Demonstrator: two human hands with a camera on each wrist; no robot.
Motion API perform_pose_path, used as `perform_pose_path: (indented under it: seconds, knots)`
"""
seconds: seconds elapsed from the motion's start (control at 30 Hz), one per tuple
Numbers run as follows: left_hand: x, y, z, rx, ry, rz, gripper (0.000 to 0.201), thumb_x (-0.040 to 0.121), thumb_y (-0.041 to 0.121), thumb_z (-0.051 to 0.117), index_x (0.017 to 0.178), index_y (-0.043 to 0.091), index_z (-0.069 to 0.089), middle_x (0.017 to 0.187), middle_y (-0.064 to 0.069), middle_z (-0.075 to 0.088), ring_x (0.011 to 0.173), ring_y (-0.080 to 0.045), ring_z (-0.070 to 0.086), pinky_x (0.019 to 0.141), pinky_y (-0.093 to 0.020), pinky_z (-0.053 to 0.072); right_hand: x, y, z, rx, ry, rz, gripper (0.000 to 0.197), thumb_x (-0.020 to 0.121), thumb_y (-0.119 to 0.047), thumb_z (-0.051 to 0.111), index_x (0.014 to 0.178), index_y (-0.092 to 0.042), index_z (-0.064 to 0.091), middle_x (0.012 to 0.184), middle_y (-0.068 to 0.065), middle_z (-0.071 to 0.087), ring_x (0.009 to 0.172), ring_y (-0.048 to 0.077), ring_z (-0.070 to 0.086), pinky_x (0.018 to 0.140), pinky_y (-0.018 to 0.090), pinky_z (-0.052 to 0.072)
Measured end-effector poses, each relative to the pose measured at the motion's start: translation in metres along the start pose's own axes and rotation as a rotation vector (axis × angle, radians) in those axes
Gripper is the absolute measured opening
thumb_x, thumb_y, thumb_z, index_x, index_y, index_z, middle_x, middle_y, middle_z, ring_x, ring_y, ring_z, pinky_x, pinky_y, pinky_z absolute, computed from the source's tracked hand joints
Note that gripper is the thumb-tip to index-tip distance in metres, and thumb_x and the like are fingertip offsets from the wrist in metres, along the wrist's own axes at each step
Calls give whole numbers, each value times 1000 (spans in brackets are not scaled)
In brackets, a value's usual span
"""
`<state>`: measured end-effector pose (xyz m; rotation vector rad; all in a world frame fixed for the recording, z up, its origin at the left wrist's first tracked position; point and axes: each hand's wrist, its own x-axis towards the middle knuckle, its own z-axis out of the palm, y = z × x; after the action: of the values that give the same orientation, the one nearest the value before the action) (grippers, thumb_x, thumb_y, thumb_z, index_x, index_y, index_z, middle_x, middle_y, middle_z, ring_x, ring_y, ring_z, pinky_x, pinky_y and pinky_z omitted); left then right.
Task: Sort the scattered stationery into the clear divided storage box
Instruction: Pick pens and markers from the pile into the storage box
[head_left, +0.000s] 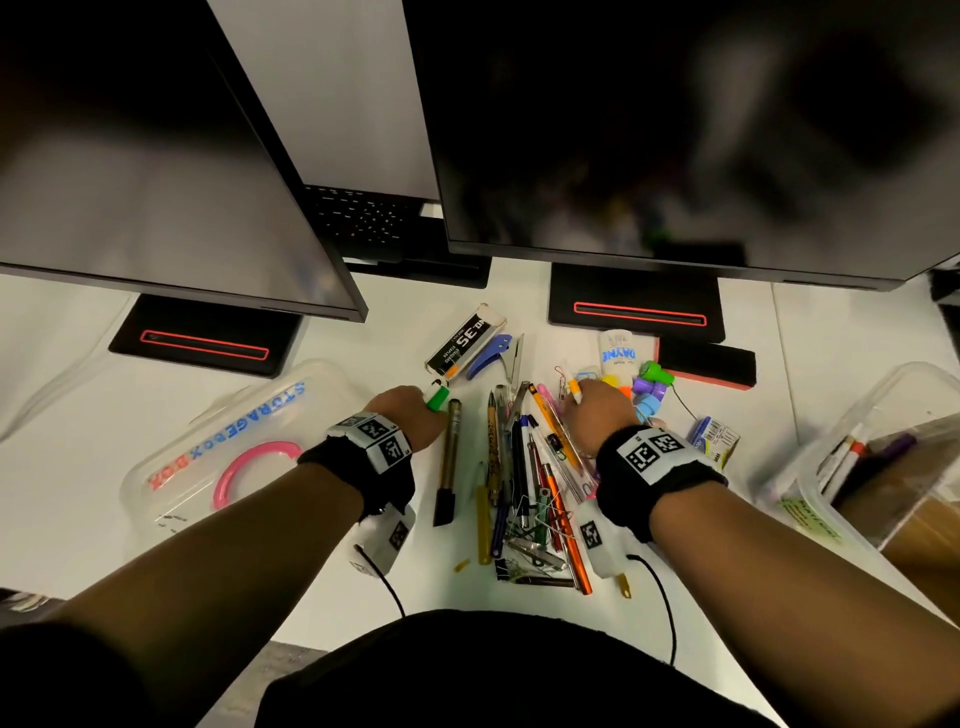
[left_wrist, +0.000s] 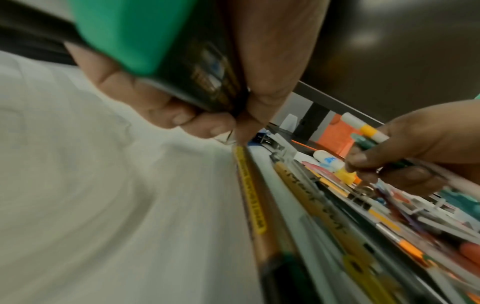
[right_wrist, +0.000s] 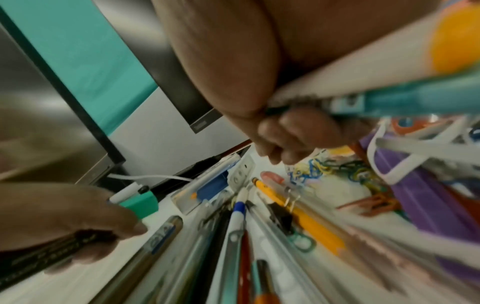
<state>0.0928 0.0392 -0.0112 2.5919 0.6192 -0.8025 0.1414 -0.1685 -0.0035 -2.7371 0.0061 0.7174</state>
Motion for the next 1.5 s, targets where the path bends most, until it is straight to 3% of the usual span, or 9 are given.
perform_pose_path:
  seconds: [0.13, 0.43, 0.63, 0.8, 0.93, 1.03, 1.27, 1.43, 1.5]
  knots:
    - [-4, 6, 12, 142, -112, 26, 59, 76, 64, 57, 100, 10, 56, 93, -8, 57, 84, -23, 54, 69, -29, 40, 1, -5, 9, -144, -46, 7, 27, 94, -10, 45, 117, 0, 57, 124, 17, 60, 114, 30, 58, 90, 34, 49]
    - [-5, 10, 23, 174, -53, 81, 40, 82, 38, 62, 108, 8, 57, 110, -11, 63, 101, -27, 60, 70, -26, 39, 4, -1, 12, -152, -16, 36, 33, 91, -12, 53, 122, -3, 52, 126, 14, 58, 114, 28, 59, 91, 38, 52]
    - [-3, 5, 14, 85, -86, 47, 40, 84, 39, 59, 107, 7, 57, 108, -11, 61, 83, -22, 49, 72, -27, 39, 3, 3, 10, -159, -34, -22, 35, 93, -20, 50, 121, 0, 51, 128, 17, 56, 116, 29, 56, 91, 32, 48]
    - [-12, 23, -13, -52, -87, 89, 26, 88, 34, 56, 91, 8, 55, 87, -8, 52, 81, -25, 51, 71, -29, 37, -2, 5, -16, 247, 103, 33, 23, 92, -26, 50, 97, -4, 55, 94, 13, 59, 90, 31, 57, 72, 32, 43]
    - [-19, 68, -38, -277, -113, 176, 34, 84, 41, 58, 84, 7, 59, 82, -12, 57, 79, -26, 54, 71, -28, 41, -9, 20, -50, 666, 196, 63, 17, 94, -21, 47, 84, -7, 50, 79, 11, 52, 73, 26, 48, 64, 28, 34]
    - [-30, 116, -42, -597, -178, 231, 52, 55, 52, 66, 77, 5, 69, 87, -17, 67, 83, -32, 63, 88, -41, 52, -23, 42, -75, 887, 226, 134, 25, 93, -18, 45, 70, -12, 51, 70, 11, 56, 63, 25, 50, 60, 29, 41]
    - [-75, 233, -15, -760, -516, 386, 27, 67, 37, 67, 52, 15, 61, 66, -7, 52, 63, -23, 45, 68, -34, 37, -75, 116, -119, 1230, 229, 285, 17, 96, -10, 41, 84, -5, 52, 59, 9, 46, 44, 21, 47, 41, 23, 40]
    - [-96, 290, 13, -719, -554, 442, 28, 88, 16, 55, 61, 9, 55, 53, 0, 52, 48, -11, 48, 53, -22, 41, -89, 167, -139, 1259, 271, 433, 14, 90, -11, 45, 80, -3, 50, 69, 16, 50, 45, 25, 55, 42, 29, 48]
    - [-102, 304, 18, -671, -609, 428, 28, 89, 17, 54, 63, 10, 53, 49, 1, 51, 40, -8, 53, 51, -21, 48, -85, 189, -136, 1163, 259, 474, 22, 79, -24, 57, 85, -4, 59, 85, 18, 60, 73, 34, 66, 66, 45, 58]
